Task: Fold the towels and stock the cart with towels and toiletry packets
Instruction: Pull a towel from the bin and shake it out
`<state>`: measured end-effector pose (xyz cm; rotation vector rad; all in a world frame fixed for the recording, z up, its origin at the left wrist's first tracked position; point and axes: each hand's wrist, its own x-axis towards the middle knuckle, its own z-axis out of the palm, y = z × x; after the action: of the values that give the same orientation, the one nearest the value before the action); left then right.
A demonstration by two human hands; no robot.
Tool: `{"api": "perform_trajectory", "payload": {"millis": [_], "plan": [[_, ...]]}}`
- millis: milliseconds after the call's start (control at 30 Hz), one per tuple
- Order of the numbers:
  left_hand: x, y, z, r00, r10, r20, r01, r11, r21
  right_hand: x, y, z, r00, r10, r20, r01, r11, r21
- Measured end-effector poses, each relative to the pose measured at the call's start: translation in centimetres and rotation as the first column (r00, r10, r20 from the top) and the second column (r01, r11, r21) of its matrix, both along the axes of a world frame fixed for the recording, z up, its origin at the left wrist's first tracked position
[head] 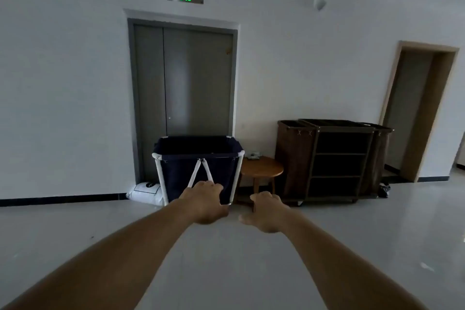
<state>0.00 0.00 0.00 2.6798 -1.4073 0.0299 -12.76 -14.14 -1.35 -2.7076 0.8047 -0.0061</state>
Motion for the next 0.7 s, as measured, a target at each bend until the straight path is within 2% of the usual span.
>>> {"api": "perform_trajectory", "payload": {"millis": [267,467,700], "plan": [[10.2,-5.5,-1.1,1.0,-0.016,0.005,0.015,1.0,0.023,10.2,-5.6,-0.6,0.998,-0.046,-0.031,0.045,0.999,-0.028],[17.6,-10.6,-0.2,0.998,-0.048,-0.039,0.048,0.999,0.005,16.9,-10.0,-1.0,0.996,-0.093,-0.015,0.093,0.995,0.019],[24.0,-19.5,-0.5,0.997,-0.06,-0.049,0.061,0.998,0.008,23.0,-18.9,-1.3,0.995,-0.098,-0.01,0.098,0.995,-0.02]]}}
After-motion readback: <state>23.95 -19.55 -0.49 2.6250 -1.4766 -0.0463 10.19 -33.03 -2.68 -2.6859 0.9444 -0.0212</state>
